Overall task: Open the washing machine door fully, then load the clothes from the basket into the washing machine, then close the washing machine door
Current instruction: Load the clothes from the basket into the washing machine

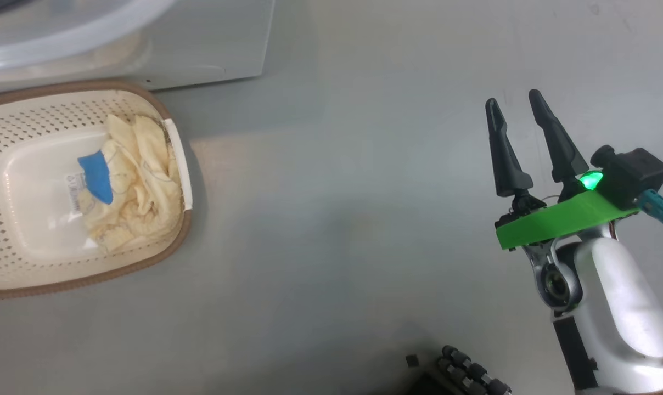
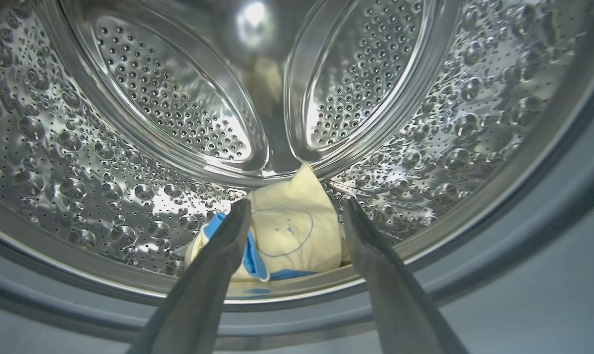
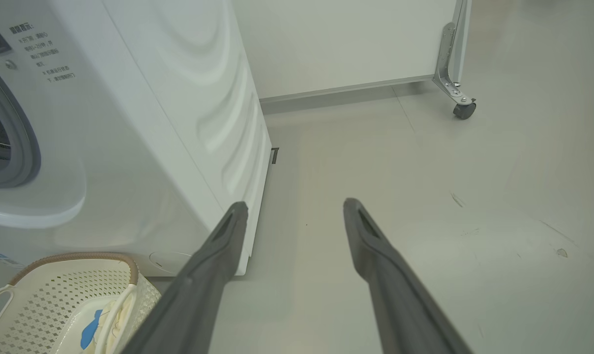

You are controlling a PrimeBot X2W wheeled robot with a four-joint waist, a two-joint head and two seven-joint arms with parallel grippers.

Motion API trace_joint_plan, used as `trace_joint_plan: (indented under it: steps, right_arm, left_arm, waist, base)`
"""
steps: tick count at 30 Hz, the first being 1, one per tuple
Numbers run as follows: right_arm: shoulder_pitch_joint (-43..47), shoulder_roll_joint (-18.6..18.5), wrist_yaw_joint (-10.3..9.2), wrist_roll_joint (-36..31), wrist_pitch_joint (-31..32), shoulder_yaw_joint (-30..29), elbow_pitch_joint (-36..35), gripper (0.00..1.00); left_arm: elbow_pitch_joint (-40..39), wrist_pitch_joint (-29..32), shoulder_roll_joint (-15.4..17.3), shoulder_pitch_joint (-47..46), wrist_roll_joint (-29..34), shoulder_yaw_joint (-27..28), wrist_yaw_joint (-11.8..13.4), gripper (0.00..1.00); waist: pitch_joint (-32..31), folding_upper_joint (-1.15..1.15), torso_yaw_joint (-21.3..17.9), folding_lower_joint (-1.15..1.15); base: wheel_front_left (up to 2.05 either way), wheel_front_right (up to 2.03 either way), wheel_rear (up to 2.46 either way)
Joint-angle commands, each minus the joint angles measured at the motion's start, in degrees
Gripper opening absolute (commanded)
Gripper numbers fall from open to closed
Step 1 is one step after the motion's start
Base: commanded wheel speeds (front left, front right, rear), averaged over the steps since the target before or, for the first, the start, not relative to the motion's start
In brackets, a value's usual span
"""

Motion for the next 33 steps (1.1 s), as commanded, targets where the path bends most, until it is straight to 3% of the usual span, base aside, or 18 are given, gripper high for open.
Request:
trace_joint_plan:
  steps: [1, 9, 16, 33]
  right_arm:
    - [2.06, -0.19, -0.16, -1.18, -0.37, -0.02, -1.26, 1.00]
    - [4.25, -0.19, -0.16, -4.23, -0.37, -2.18, -0.88, 1.00]
    - [7.08, -0.19, -0.16, -6.10, -0.37, -3.67, -0.16, 1.00]
    - [12.59, -0.39, -0.16, -6.29, -0.37, -3.97, 2.33, 1.00]
  left_arm:
    - [-3.55, -0.76, 1.83, 2.07, -0.43, 1.38, 0.03, 1.00]
    - [-10.67, -0.78, 0.00, 13.47, 0.40, 4.61, 0.12, 1.00]
    - [-17.37, -0.78, -2.96, 25.00, 4.62, 5.72, 2.76, 1.00]
    - [-32.61, -0.78, -4.75, 50.74, 6.70, 9.73, 7.96, 1.00]
  waist:
    - [-3.70, 0.00, 2.67, 0.00]
    - [-9.11, 0.00, 6.03, 0.00]
    - [-15.17, 0.00, 9.92, 0.00]
    - [-29.69, 0.00, 12.69, 0.00]
  base:
    - [0.00, 0.00, 0.00]
    - [0.00, 0.00, 0.00]
    - [0.00, 0.00, 0.00]
    - [0.00, 0.00, 0.00]
